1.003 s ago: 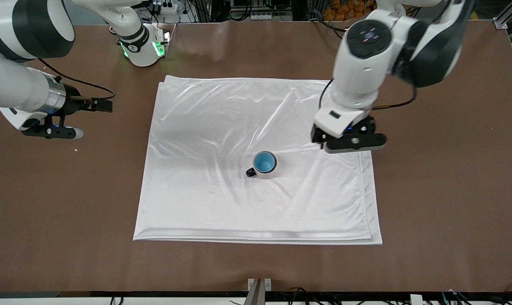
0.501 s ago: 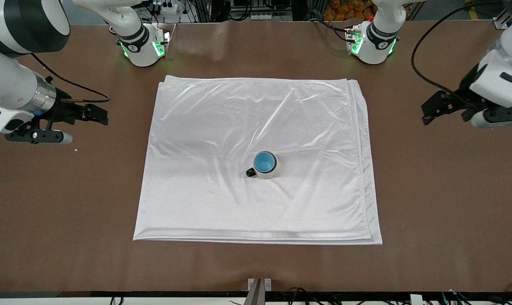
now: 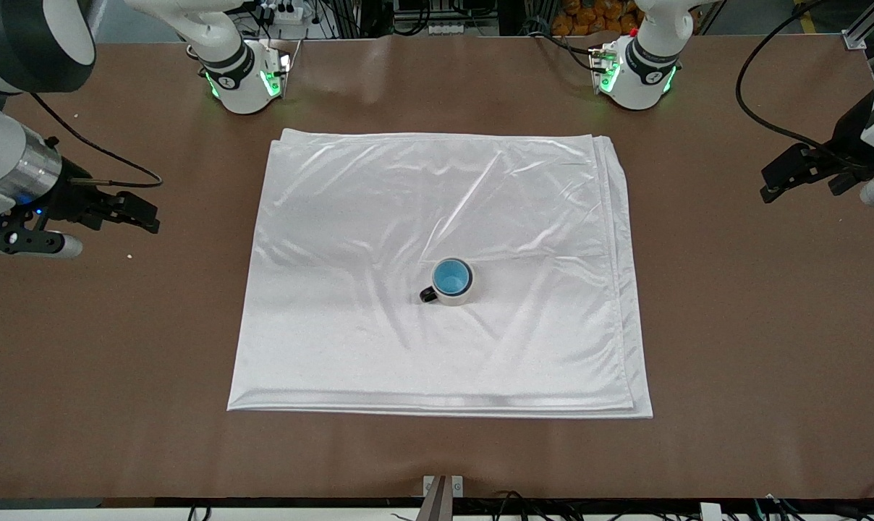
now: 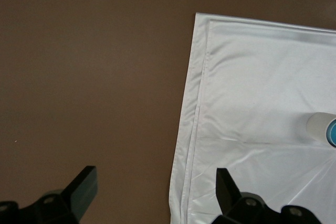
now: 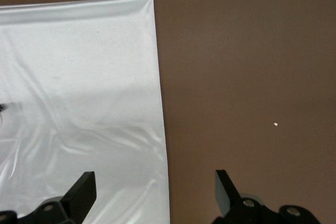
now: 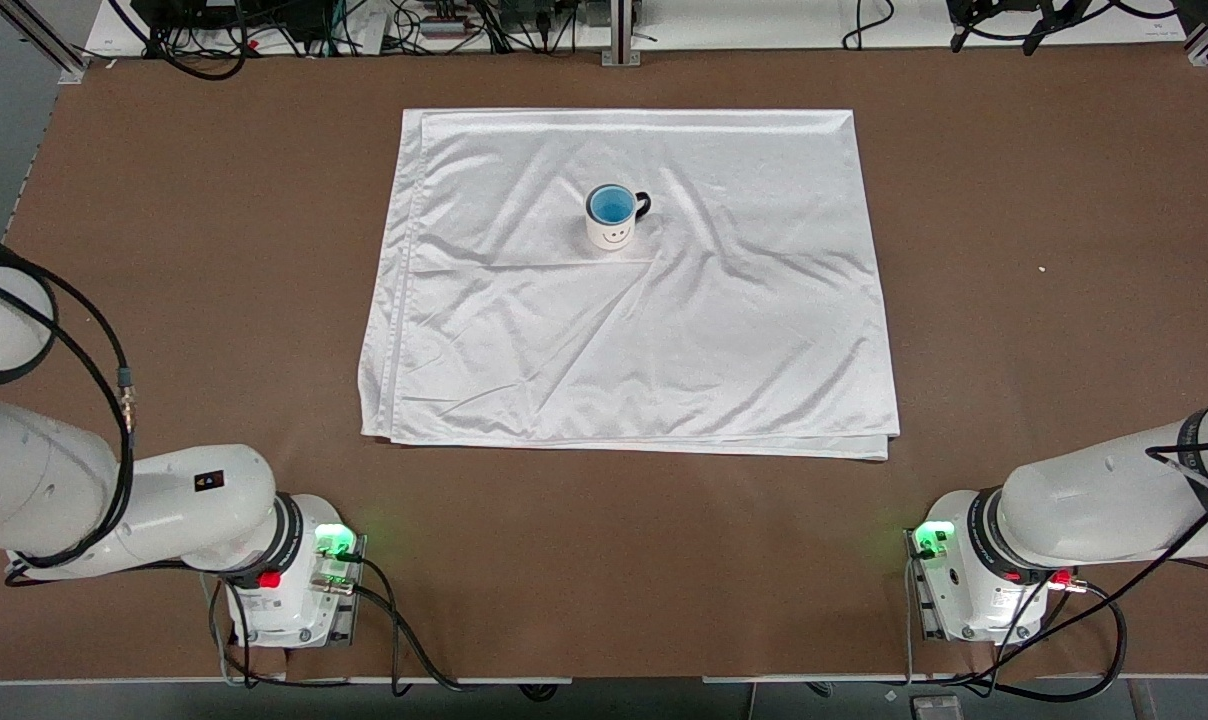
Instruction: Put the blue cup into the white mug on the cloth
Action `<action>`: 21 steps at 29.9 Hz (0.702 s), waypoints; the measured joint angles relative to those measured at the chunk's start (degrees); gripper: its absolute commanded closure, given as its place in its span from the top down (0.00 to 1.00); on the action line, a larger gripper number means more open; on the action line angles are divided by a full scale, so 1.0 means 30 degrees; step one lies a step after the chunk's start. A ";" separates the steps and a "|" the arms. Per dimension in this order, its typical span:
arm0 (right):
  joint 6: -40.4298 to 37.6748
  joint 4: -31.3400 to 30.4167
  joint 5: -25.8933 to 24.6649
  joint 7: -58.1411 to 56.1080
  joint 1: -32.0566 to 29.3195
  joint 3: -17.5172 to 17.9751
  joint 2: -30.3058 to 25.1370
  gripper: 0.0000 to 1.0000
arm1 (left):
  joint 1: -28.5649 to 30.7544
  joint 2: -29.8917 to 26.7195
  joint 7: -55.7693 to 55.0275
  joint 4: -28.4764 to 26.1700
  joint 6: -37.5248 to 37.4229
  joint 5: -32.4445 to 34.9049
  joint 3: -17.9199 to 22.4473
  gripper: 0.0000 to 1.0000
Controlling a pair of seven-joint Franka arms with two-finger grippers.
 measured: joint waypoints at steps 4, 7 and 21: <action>0.0023 -0.0012 -0.0002 -0.0001 -0.0077 -0.0008 0.0125 1.00 | 0.0012 -0.0022 0.0000 0.0001 0.0000 0.0000 -0.0001 1.00; 0.0060 -0.0023 -0.0002 -0.0002 -0.0114 -0.0009 0.0172 1.00 | 0.0021 -0.0040 0.0000 0.0002 -0.0001 0.0000 -0.0001 1.00; 0.0161 -0.0022 -0.0003 -0.0443 -0.0220 -0.0006 0.0202 1.00 | 0.0885 -0.0014 0.0448 -0.0181 -0.0334 0.0000 0.0084 1.00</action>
